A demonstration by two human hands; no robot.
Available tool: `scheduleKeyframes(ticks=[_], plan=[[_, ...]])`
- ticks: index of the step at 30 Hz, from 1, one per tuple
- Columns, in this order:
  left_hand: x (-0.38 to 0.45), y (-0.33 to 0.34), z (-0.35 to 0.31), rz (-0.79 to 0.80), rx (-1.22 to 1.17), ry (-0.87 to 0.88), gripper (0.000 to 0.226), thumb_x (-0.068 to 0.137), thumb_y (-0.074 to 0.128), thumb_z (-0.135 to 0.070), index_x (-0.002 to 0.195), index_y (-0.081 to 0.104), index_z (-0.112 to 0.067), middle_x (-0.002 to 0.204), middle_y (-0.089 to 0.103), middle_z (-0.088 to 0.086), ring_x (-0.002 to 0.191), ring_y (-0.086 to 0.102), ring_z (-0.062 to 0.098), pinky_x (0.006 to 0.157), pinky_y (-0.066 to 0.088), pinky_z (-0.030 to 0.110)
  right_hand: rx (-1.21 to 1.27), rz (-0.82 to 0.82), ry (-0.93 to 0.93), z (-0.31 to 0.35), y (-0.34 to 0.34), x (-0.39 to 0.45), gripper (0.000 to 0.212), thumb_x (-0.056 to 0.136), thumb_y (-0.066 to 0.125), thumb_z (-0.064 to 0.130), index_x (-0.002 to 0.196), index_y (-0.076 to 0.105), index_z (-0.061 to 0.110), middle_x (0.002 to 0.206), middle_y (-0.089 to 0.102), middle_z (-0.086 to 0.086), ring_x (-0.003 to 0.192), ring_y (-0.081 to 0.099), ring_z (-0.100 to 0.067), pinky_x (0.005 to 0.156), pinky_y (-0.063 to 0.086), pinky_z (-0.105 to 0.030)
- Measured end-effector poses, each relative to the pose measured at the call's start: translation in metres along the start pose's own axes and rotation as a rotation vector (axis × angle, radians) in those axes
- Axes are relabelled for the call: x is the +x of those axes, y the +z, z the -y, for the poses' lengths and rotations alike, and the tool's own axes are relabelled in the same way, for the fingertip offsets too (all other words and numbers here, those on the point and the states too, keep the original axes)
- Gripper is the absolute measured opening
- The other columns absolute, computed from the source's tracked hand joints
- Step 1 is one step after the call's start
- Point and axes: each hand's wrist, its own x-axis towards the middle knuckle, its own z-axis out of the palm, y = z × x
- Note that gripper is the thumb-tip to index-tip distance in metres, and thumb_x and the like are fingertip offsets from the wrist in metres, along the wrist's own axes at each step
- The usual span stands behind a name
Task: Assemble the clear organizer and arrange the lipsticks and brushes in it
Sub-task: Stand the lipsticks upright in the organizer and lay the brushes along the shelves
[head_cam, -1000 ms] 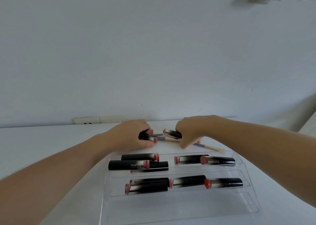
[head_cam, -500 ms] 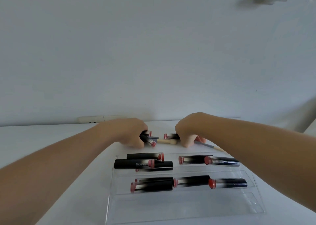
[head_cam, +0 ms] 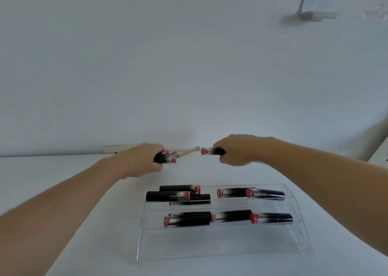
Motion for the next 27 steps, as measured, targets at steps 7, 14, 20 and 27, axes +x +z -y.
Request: scheduleKeyframes(ticks=[7,14,20,27], plan=[[-0.061,-0.027,-0.032,-0.397,-0.333,0.163,0.012,0.093,0.064,-0.025,0.086,0.058,-0.033,0.07,0.06,-0.02,0.051,0.044,0.004,0.048,0.035,0.013,0.193,-0.293,-0.153,0.009,-0.02,-0.074,0.027,0.098,0.052,0.047,0.074,0.044,0.038,0.065,0.056,0.006,0.057,0.052,-0.011,0.054,0.04,-0.029],[-0.129,0.011,-0.079,-0.384,-0.095,0.314,0.039,0.087,0.071,-0.024,0.089,0.046,-0.054,0.091,0.058,-0.035,0.081,0.055,-0.005,0.062,0.037,0.018,0.092,-0.488,-0.266,0.03,0.038,-0.137,0.025,0.095,0.049,0.045,0.076,0.048,0.028,0.068,0.051,0.01,0.064,0.045,-0.015,0.062,0.032,-0.031],[-0.14,0.048,-0.091,-0.592,0.157,0.489,0.036,0.07,0.089,-0.016,0.096,0.065,-0.02,0.084,0.059,-0.012,0.076,0.048,0.009,0.055,0.033,0.022,-0.116,-0.774,-0.247,0.037,0.088,-0.148,0.022,0.08,0.079,0.02,0.074,0.058,0.015,0.065,0.058,0.001,0.058,0.05,-0.026,0.059,0.039,-0.032],[-0.142,0.076,-0.091,-0.749,0.226,0.526,0.029,0.07,0.08,-0.002,0.095,0.067,-0.01,0.085,0.061,0.002,0.074,0.056,0.027,0.058,0.047,0.036,-0.15,-0.945,-0.221,0.039,0.11,-0.149,0.028,0.088,0.067,0.038,0.077,0.055,0.015,0.08,0.053,-0.002,0.068,0.044,-0.026,0.062,0.04,-0.037]])
